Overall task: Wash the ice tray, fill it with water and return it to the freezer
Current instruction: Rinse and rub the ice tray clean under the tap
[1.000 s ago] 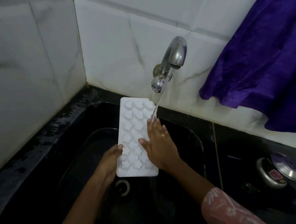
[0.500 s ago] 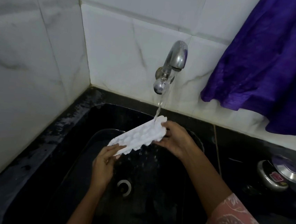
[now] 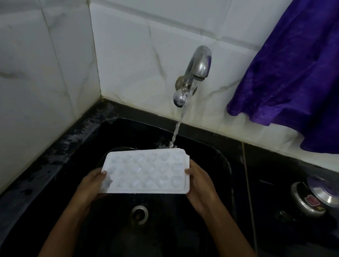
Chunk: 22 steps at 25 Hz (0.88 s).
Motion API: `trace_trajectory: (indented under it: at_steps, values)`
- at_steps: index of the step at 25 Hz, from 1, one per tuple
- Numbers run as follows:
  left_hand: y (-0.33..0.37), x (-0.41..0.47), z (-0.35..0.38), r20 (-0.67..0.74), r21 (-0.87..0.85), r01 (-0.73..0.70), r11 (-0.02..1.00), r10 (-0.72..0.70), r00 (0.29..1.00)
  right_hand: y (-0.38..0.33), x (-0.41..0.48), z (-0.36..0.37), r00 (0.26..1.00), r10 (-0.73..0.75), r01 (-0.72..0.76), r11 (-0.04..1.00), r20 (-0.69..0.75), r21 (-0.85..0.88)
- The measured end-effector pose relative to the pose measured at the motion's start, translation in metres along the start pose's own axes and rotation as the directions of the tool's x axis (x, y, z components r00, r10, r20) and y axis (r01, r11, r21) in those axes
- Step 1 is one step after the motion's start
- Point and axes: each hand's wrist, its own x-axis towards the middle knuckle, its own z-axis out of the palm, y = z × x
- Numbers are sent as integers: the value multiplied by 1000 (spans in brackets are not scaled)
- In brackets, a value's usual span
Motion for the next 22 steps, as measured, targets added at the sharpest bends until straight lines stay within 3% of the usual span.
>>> trace_trajectory:
  at_steps: [9,22]
  values:
    - [15,-9,34,170,-92,-14,996,29,985,-19,-5,-46,986,90,-58,975,-143,213]
    - [36,-14,93,341,-155,-18,988,71,937,-39,-4,-108,978,65,-8,961,-200,276]
